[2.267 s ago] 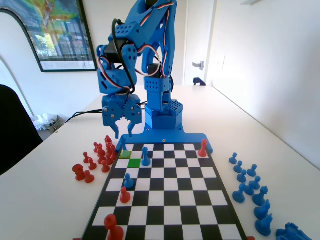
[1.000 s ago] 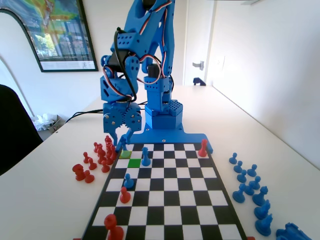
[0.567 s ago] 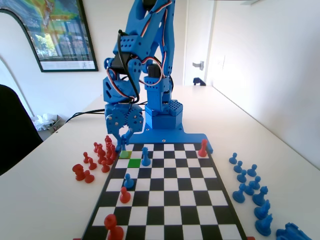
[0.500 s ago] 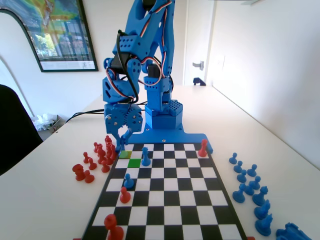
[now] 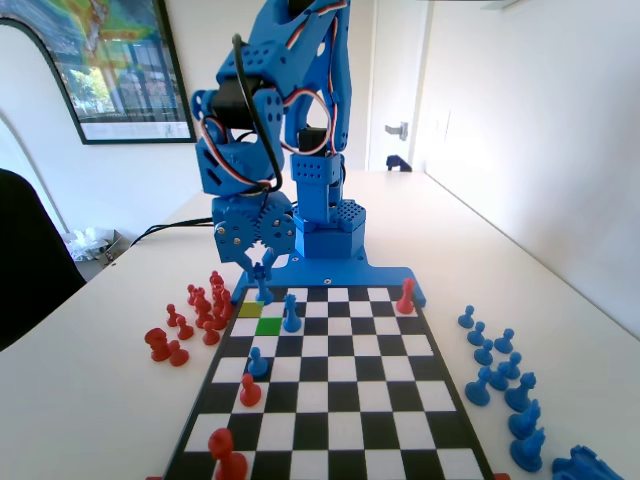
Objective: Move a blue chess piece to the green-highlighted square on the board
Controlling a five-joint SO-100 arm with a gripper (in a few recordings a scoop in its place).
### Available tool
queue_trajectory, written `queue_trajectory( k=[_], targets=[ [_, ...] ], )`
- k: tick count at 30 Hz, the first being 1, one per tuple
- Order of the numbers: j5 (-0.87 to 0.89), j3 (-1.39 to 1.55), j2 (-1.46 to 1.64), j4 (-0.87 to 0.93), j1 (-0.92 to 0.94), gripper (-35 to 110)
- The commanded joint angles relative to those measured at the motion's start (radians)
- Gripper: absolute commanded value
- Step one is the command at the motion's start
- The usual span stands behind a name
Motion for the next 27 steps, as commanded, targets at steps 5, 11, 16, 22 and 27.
queue_trajectory(
  k=[5, 11, 16, 22, 27],
  targets=[
    [0.021, -0.029, -0.034, -0.072, -0.012, 1],
    [0.015, -0.017, -0.055, -0.114, -0.014, 1],
    [-0.002, 0.02, -0.057, -0.164, -0.009, 1],
    [-0.014, 0.061, -0.058, -0.21, -0.009, 1],
    [-0.025, 0.075, -0.058, -0.221, -0.006, 1]
  ],
)
